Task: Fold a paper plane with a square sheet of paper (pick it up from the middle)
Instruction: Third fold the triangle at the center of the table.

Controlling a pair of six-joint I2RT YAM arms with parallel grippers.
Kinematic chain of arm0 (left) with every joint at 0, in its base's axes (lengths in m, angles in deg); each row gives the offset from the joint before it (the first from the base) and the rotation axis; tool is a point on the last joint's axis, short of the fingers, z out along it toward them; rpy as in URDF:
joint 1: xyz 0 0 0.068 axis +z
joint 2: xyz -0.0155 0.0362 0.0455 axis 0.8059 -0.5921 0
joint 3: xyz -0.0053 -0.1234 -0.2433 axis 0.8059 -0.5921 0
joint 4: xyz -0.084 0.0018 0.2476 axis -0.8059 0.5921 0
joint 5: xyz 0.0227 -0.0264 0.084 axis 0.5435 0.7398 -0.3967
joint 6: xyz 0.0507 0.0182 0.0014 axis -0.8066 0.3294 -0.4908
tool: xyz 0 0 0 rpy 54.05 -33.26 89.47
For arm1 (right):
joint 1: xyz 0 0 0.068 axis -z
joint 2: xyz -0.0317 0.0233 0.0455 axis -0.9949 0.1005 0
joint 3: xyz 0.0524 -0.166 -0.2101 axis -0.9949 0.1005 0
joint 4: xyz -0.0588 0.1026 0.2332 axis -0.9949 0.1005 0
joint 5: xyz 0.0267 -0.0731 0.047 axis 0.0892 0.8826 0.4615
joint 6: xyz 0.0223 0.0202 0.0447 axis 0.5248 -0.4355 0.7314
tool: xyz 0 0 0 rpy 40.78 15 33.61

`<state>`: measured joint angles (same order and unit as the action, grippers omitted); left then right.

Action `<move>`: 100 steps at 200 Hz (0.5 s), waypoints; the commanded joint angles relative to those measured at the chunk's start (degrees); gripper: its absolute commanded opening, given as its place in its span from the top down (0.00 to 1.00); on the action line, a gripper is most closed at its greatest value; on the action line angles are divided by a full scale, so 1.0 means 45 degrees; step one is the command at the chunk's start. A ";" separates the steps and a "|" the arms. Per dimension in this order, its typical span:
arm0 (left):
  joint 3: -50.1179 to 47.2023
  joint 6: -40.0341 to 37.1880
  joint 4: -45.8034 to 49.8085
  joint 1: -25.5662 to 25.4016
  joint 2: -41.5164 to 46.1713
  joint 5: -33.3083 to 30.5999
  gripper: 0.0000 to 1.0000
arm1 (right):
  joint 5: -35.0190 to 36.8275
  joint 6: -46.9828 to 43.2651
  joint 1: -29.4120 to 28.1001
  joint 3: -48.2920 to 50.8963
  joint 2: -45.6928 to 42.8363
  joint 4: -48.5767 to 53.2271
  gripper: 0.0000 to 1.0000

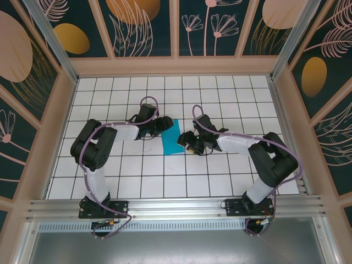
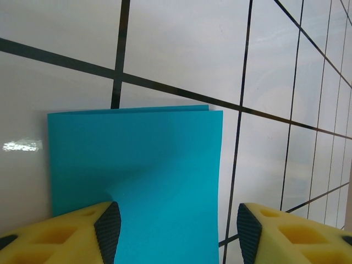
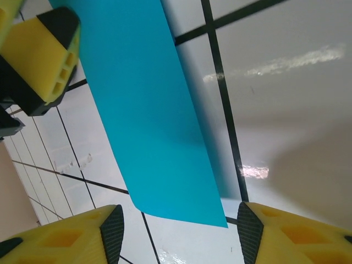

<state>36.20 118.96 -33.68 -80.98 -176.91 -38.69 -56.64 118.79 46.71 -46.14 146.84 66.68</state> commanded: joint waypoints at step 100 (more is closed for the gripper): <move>-0.0566 0.0033 0.1705 0.0273 -0.0505 -0.0625 0.39 | -0.1357 -0.0193 -0.0334 -0.0835 0.1123 -0.0101 0.45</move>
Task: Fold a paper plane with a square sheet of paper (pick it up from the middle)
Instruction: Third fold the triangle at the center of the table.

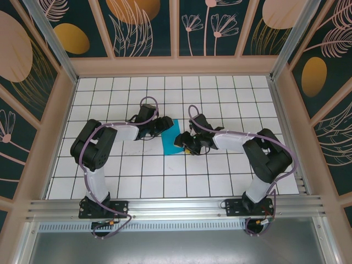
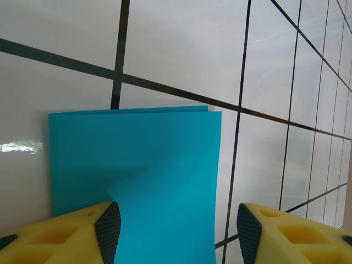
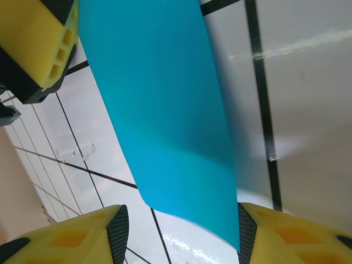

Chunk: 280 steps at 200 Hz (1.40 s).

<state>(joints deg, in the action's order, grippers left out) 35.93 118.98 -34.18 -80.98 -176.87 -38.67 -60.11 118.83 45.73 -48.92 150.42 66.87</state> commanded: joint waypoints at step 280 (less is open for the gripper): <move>0.0504 -0.1135 0.1665 0.0301 0.0596 0.0535 0.41 | -0.0179 -0.0491 0.0047 -0.2772 0.2500 -0.0132 0.94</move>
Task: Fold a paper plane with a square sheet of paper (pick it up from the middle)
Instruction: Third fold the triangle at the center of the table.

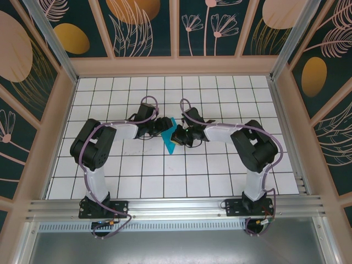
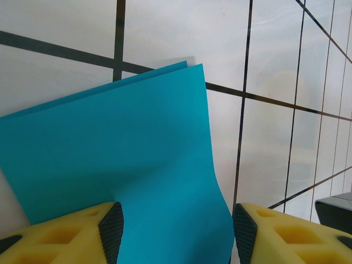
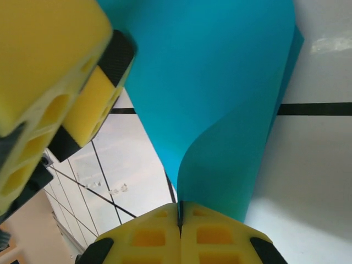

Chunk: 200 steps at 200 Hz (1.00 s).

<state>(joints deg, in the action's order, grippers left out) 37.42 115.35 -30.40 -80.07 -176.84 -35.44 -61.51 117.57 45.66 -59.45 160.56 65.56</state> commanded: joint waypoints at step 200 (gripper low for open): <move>0.0529 -0.0517 0.1774 0.0157 -0.0832 -0.1840 0.76 | 0.0053 0.0713 0.0096 -0.0313 0.0748 -0.1174 0.92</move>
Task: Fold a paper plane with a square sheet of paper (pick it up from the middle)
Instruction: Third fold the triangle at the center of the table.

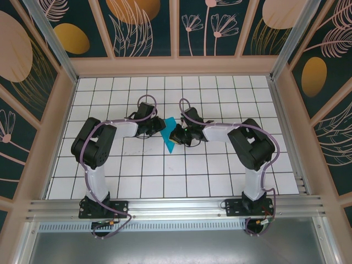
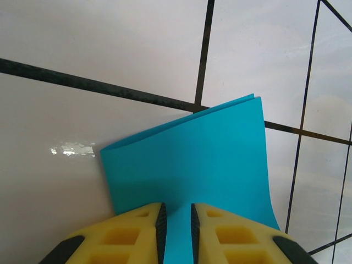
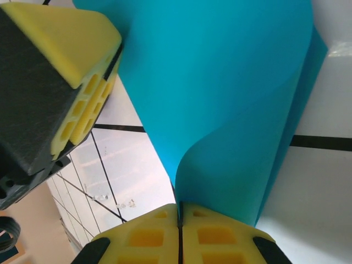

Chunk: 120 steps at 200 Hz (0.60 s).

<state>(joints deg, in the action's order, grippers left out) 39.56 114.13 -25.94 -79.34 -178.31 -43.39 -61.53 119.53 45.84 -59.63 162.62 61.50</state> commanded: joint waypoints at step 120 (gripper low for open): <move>0.0073 -0.0258 0.0729 0.0004 -0.0707 0.0175 0.77 | 0.0078 0.0518 0.0132 -0.0489 0.0736 -0.0595 0.92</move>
<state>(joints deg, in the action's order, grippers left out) 39.76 114.13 -25.94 -79.23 -178.61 -43.15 -61.53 121.04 45.97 -59.89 164.56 60.36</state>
